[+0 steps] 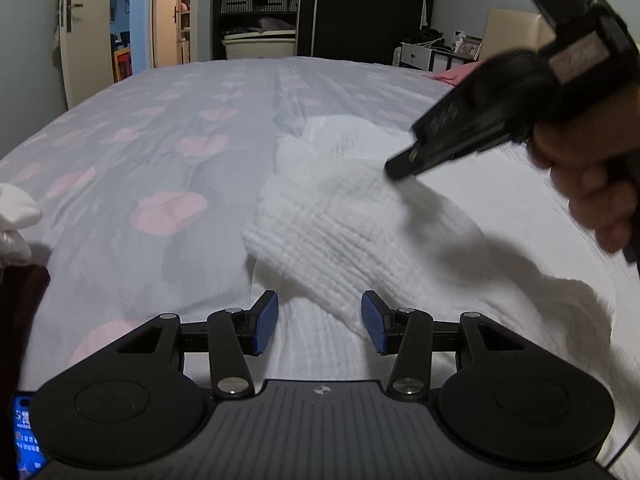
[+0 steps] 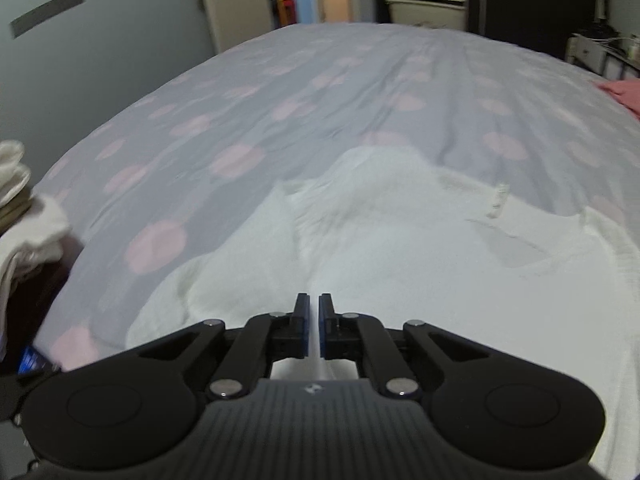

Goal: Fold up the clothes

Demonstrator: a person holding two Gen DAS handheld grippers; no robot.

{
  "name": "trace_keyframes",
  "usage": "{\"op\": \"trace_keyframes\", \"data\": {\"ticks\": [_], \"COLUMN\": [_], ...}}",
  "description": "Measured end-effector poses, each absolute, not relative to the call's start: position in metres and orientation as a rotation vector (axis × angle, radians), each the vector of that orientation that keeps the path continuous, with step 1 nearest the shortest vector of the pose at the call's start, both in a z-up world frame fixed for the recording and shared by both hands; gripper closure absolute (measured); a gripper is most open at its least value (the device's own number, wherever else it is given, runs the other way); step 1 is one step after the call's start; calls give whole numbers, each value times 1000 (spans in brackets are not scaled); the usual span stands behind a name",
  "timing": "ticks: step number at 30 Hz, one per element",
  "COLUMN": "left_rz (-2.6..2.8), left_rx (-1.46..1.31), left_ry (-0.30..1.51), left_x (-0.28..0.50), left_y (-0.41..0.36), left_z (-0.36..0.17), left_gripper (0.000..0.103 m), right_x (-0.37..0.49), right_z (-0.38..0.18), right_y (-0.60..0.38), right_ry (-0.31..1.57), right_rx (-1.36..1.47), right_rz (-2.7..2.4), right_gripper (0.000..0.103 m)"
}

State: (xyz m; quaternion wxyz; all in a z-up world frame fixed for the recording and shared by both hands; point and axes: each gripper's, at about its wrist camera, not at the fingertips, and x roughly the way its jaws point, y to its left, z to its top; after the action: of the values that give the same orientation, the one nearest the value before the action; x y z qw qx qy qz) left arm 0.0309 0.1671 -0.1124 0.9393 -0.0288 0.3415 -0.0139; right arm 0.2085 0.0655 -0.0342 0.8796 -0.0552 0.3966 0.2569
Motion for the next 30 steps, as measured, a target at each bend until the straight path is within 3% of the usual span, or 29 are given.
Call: {"op": "trace_keyframes", "data": {"ticks": [6, 11, 30], "left_rz": [-31, -37, -19], "left_rx": [-52, -41, 15], "left_ry": [699, 698, 699], "left_x": [32, 33, 34], "left_y": [167, 168, 160], "left_z": [-111, -110, -116], "left_gripper": [59, 59, 56], "right_x": [208, 187, 133], "right_z": [-41, -29, -42], "right_y": [58, 46, -42], "right_ry": [880, 890, 975], "right_rx": [-128, -99, -174], "right_rz": [496, 568, 582], "right_gripper": [90, 74, 66]}}
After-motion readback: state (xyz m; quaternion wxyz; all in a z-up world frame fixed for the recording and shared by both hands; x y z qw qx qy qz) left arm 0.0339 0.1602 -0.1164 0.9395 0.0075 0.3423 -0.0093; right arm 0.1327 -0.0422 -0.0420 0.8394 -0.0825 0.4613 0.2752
